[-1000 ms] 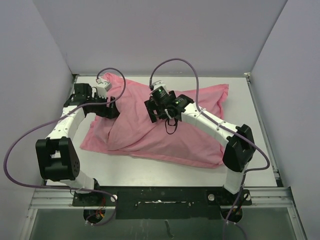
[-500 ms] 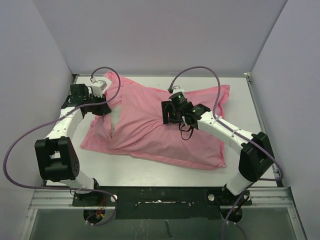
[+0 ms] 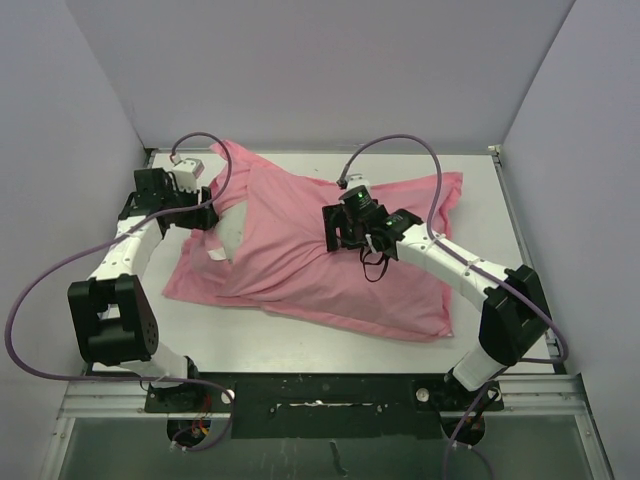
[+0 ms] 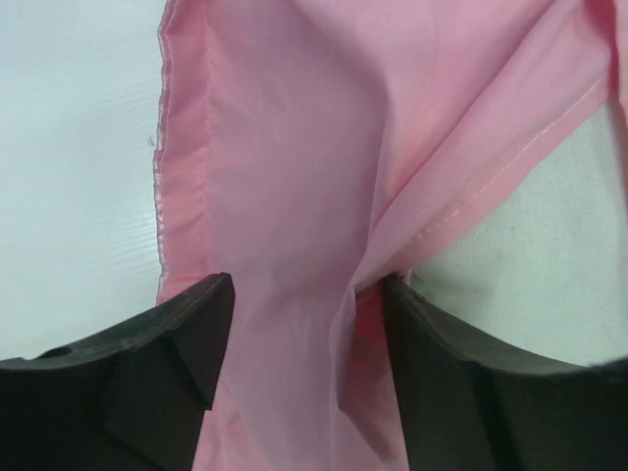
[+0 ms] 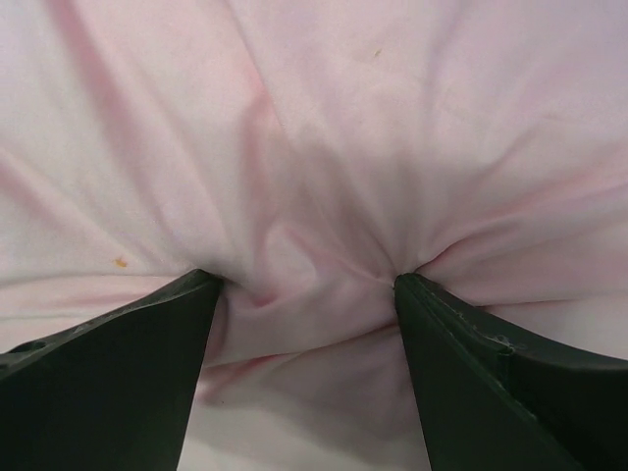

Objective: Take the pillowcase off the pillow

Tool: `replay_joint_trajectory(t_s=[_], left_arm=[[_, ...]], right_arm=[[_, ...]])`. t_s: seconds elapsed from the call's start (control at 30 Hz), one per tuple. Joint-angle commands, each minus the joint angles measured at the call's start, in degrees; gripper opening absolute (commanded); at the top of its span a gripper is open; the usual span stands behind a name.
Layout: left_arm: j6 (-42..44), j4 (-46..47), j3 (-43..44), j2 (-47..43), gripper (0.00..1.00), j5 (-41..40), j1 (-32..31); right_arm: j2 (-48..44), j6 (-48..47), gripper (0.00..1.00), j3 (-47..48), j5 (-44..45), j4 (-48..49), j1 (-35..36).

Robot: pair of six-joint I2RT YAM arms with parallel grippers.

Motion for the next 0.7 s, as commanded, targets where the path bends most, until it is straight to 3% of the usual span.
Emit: replay_joint_trajectory(t_s=[0.0,0.13,0.3,0.37,0.4,0.47,0.53,0.6,0.67], left_arm=[[-1.94,-1.17,1.55,0.82,0.64,3.17,-0.76],[-0.74,1.27,0.12,1.65,0.68,0.45,-1.71],[1.58,5.0,-0.68,3.74,0.65,-7.13,-3.52],[3.16,6.94,-1.4,4.81,0.5,-12.59,-4.88],[3.96,8.45,-1.89,5.27,0.36,-15.56,-5.67],[5.17,11.29,-2.66,6.31,0.25,-19.56,-6.46],[5.55,11.71,-2.29,7.51,0.29,-21.04,-6.63],[4.65,9.87,-0.86,9.02,0.5,-20.59,-6.63],[3.26,6.6,1.34,10.72,0.57,-17.69,-6.63]], right_arm=[[-2.29,-1.51,0.77,2.56,0.59,-7.02,-0.01],[-4.74,-2.82,0.79,3.5,0.11,-7.8,-0.05],[-6.05,-3.19,0.78,2.94,0.13,-8.56,-0.03],[-6.33,-3.26,0.77,2.03,0.42,-8.59,-0.07],[-6.43,-3.26,0.77,1.6,0.65,-8.91,-0.02],[-6.89,-3.32,0.77,0.78,1.04,-9.56,-0.23],[-7.84,-3.31,0.77,0.16,1.5,-10.43,-0.9],[-9.85,-3.44,0.79,-0.35,1.43,-11.5,-2.38],[-12.06,-3.24,0.82,-0.9,1.34,-12.88,-4.51]])
